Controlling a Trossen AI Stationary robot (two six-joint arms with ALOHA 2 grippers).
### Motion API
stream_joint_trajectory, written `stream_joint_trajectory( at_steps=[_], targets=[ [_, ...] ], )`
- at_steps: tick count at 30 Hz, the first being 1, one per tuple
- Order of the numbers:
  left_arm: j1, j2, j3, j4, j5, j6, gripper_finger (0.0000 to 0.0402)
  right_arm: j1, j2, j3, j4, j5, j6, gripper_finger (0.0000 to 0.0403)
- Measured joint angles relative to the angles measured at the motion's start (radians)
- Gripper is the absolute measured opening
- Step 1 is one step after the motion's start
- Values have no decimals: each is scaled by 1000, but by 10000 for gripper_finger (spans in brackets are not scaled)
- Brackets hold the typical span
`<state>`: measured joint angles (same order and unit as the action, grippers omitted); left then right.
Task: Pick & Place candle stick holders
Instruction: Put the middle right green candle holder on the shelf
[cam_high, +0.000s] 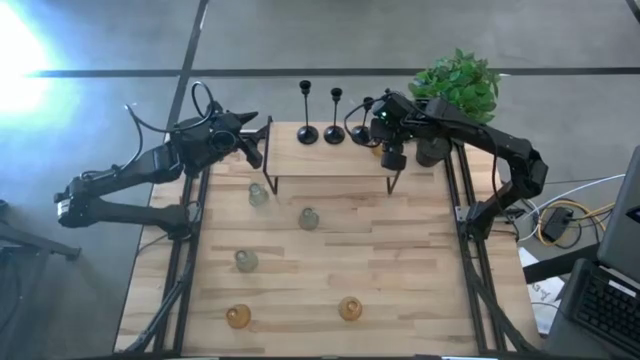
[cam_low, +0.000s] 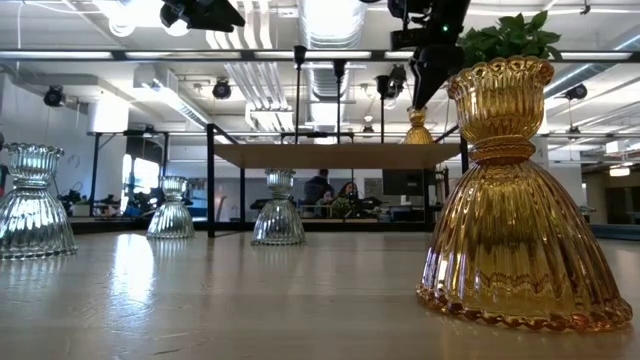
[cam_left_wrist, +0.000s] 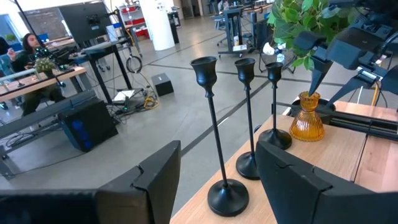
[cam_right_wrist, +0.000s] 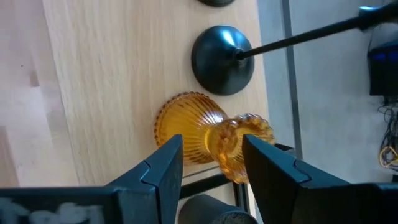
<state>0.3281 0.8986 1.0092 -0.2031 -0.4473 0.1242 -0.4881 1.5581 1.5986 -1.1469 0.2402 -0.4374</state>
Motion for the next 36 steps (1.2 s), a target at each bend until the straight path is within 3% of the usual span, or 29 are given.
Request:
stream_joint_trajectory(
  at_steps=[18, 30, 36],
  targets=[
    [0, 0, 0, 0, 0, 0, 213, 76, -87, 0, 10, 25, 68, 156],
    [0, 0, 0, 0, 0, 6, 213, 252, -129, 1, 16, 25, 150, 140],
    [0, 0, 0, 0, 0, 7, 213, 366, -129, 1, 121, 20, 199, 126]
  ],
)
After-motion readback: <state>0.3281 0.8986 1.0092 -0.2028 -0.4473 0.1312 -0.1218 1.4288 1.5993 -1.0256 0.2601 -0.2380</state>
